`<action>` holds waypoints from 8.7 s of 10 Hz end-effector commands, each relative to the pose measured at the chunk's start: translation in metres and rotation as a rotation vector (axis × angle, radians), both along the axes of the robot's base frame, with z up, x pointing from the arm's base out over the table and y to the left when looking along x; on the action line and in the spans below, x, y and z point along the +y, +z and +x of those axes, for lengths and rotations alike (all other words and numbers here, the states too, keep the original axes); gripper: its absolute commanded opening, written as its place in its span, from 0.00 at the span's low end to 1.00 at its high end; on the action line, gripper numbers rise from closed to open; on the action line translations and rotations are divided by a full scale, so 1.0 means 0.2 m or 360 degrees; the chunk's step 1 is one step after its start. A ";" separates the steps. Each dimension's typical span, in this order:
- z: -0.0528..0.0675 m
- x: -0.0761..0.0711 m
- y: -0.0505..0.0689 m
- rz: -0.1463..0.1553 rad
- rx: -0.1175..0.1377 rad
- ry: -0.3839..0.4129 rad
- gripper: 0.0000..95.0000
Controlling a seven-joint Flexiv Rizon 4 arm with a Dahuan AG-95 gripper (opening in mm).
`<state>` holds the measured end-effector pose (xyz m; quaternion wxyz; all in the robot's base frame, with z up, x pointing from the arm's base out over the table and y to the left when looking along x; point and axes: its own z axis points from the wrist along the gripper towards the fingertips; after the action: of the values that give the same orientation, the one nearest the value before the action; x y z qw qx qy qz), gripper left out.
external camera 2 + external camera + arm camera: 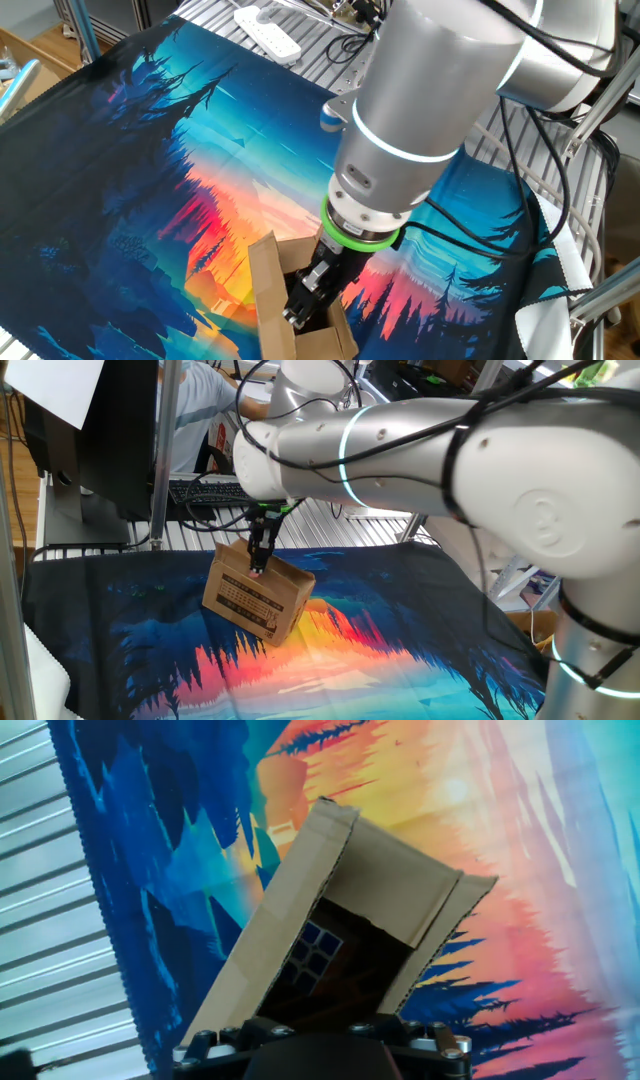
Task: Cover the box
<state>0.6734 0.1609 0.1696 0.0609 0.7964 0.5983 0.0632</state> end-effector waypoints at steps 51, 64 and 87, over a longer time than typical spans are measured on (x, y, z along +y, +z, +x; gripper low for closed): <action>0.00 -0.02 -0.01 0.0103 0.0193 0.0036 0.60; -0.03 -0.06 -0.03 0.0091 0.0173 -0.0050 0.40; -0.06 -0.06 0.04 0.0142 0.0071 -0.0165 0.80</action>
<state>0.6631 0.1505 0.1788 0.0140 0.8292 0.5544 0.0695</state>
